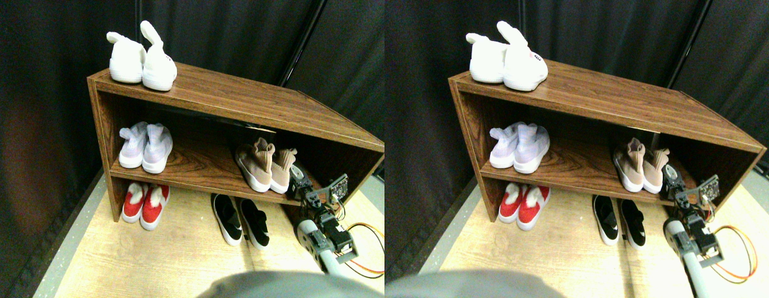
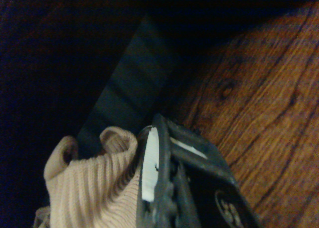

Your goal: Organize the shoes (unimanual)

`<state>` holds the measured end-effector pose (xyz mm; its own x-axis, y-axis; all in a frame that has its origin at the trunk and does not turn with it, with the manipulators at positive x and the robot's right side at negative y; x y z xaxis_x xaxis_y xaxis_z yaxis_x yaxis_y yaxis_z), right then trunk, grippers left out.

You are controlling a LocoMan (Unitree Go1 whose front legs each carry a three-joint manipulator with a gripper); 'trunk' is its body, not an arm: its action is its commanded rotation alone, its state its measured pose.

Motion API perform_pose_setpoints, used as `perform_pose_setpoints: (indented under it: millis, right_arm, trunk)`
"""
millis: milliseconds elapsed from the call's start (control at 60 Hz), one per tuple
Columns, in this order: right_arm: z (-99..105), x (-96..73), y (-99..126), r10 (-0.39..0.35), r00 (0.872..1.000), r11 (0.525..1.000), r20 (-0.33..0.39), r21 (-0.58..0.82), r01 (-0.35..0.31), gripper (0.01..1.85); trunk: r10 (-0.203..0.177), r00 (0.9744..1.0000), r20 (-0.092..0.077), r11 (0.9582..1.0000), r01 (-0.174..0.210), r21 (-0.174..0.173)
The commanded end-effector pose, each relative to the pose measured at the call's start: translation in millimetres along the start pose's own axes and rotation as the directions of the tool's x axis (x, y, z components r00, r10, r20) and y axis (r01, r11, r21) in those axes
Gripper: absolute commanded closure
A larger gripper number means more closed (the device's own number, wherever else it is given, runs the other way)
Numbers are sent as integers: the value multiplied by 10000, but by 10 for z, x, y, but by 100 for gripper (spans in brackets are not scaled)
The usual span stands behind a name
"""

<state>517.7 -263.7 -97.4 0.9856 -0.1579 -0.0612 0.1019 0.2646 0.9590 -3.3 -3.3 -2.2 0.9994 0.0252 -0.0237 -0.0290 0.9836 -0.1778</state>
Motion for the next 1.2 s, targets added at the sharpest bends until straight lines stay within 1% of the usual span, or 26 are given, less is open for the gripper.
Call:
perform_pose_setpoints:
  millis: [17, 50, 67, 100, 167, 183, 233, 267, 283, 400, 583, 650, 683, 733, 833, 850, 883, 917, 950, 1000, 1017, 1033, 1067, 1083, 1133, 1200]
  right_arm:
    - [20, 20, -69, -386, 9991, 9990, 184, -214, 390, 180]
    - [34, 29, -75, -380, 9991, 9989, 204, -261, 385, 180]
    - [106, 68, -96, -494, 9979, 9970, 426, -582, 519, 180]
    - [154, 85, -104, -544, 9958, 9961, 733, -648, 592, 180]
    - [250, 118, -126, -457, 9953, 9946, 856, -893, 533, 180]
    - [278, 118, -128, -425, 9934, 9937, 1068, -985, 531, 180]
    - [337, 118, -129, -438, 9917, 9950, 1210, -845, 542, 180]
    - [375, 109, -122, -386, 9906, 9927, 1314, -1084, 530, 180]
    - [396, 104, -116, -284, 9914, 9903, 1279, -1311, 453, 180]
    - [450, 57, -65, -92, 9924, 9914, 1229, -1287, 252, 180]
    - [445, -70, 17, 411, 9947, 9924, 940, -1197, -297, 180]
    - [442, -151, 46, 761, 9948, 9911, 679, -1143, -680, 180]
    - [443, -165, 50, 786, 9945, 9901, 687, -1219, -698, 180]
    - [448, -268, 79, 904, 9932, 9889, 737, -1249, -808, 180]
    - [452, -363, 106, 1212, 9920, 9877, 337, -1040, -1172, 180]
    - [458, -428, 122, 1477, 9889, 9835, 165, -1084, -1451, 180]
    - [462, -479, 137, 1658, 9862, 9823, -1, -881, -1651, 180]
    - [468, -555, 156, 2024, 9790, 9743, -228, -964, -2037, 180]
    - [469, -575, 161, 2112, 9771, 9728, -273, -916, -2129, 180]
    - [486, -690, 185, 2435, 9672, 9672, -717, -565, -2477, 180]
    - [489, -710, 188, 2489, 9656, 9661, -749, -513, -2530, 180]
    - [493, -750, 196, 2625, 9617, 9628, -792, -441, -2665, 180]
    - [495, -771, 200, 2680, 9602, 9612, -782, -458, -2720, 180]
    - [498, -811, 210, 2739, 9592, 9583, -699, -643, -2784, 180]
    - [504, -913, 232, 2842, 9556, 9550, -781, -654, -2893, 180]
    - [498, -1045, 241, 3155, 9455, 9457, -807, -551, -3203, 180]
  trunk:
    - [153, 9997, -209, 9999, -154, -78]
    - [127, 9997, -195, 9999, -127, -42]
    - [110, 9997, -200, 9999, -111, -31]
    - [85, 9998, -203, 10000, -85, 3]
    - [26, 9998, -194, 10000, -25, 47]
    - [0, 9998, -190, 10000, 2, 70]
    - [-53, 9998, -184, 9999, 54, 90]
    - [-98, 9998, -194, 9998, 100, 141]
    - [-133, 9997, -200, 9998, 136, 171]
    - [-307, 9993, -193, 9991, 313, 302]
    - [-519, 9984, -223, 9974, 529, 486]
    - [-582, 9980, -251, 9968, 595, 535]
    - [-582, 9980, -251, 9968, 595, 535]
    - [-637, 9976, -279, 9963, 652, 568]
    - [-690, 9972, -287, 9957, 706, 600]
    - [-690, 9972, -287, 9957, 706, 600]
    - [-740, 9968, -302, 9952, 758, 624]
    - [-740, 9968, -302, 9952, 758, 624]
    - [-740, 9968, -302, 9952, 758, 624]
    - [-740, 9968, -302, 9952, 758, 624]
    - [-740, 9968, -302, 9952, 758, 624]
    - [-801, 9961, -358, 9946, 822, 637]
    - [-801, 9961, -358, 9946, 822, 637]
    - [-816, 9958, -406, 9944, 841, 636]
    - [-823, 9956, -449, 9943, 851, 636]
    - [-817, 9953, -510, 9944, 849, 630]
